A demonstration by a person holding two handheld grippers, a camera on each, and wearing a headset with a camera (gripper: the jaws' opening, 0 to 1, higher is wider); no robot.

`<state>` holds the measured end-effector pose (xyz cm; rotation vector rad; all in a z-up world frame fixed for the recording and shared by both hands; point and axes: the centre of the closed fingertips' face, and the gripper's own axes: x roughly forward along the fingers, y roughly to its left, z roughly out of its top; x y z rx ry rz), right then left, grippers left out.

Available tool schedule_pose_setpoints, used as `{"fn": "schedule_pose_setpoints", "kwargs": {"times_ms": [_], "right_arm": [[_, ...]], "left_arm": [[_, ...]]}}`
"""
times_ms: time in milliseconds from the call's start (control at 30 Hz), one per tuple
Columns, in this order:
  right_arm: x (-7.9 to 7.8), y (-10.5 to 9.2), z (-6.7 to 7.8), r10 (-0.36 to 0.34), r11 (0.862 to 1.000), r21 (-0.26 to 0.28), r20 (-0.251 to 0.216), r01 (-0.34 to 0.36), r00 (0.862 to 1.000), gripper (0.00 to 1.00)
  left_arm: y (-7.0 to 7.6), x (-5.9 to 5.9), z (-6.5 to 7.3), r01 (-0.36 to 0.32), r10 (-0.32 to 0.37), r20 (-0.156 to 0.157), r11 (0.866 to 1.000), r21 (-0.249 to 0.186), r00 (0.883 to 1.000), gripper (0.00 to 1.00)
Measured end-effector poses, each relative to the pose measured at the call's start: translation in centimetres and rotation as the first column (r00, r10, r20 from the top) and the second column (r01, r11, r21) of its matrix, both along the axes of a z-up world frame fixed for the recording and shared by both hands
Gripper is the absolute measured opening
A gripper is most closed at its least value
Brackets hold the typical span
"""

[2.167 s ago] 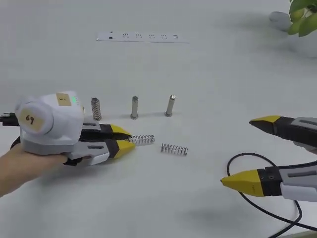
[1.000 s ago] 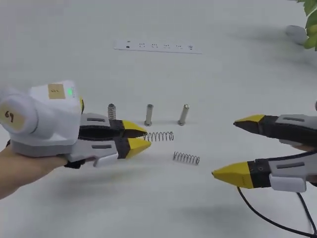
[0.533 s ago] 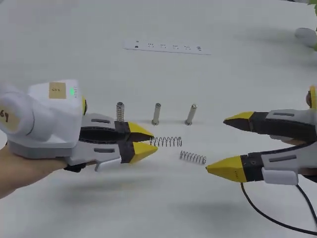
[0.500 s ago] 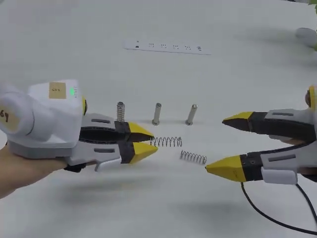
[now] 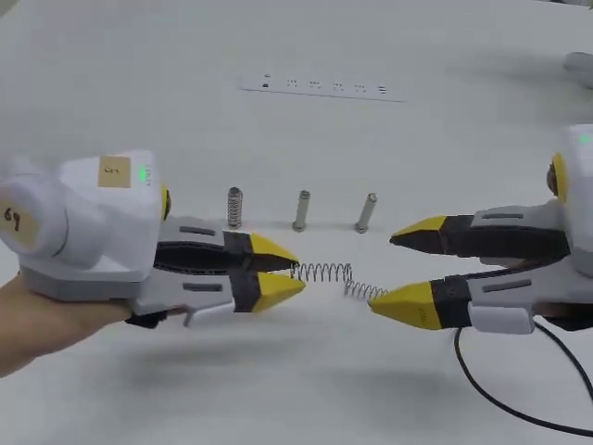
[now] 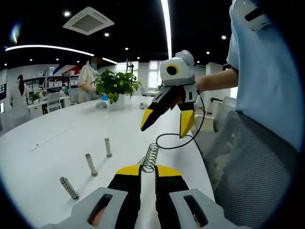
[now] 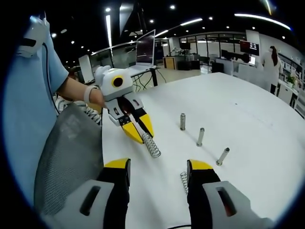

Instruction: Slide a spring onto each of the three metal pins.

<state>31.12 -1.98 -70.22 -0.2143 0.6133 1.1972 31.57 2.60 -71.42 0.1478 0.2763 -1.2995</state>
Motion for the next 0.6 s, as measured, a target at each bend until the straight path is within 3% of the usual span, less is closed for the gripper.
{"fn": "schedule_pose_setpoints", "kwargs": {"times_ms": [600], "right_arm": [[-1.2,1.2,-0.6,0.089,0.996,0.001,-0.051,-0.089,0.995,0.2]], "left_arm": [[-0.6,-1.3,0.1,0.051,-0.051,-0.024,0.999,-0.013,0.998,0.03]]}}
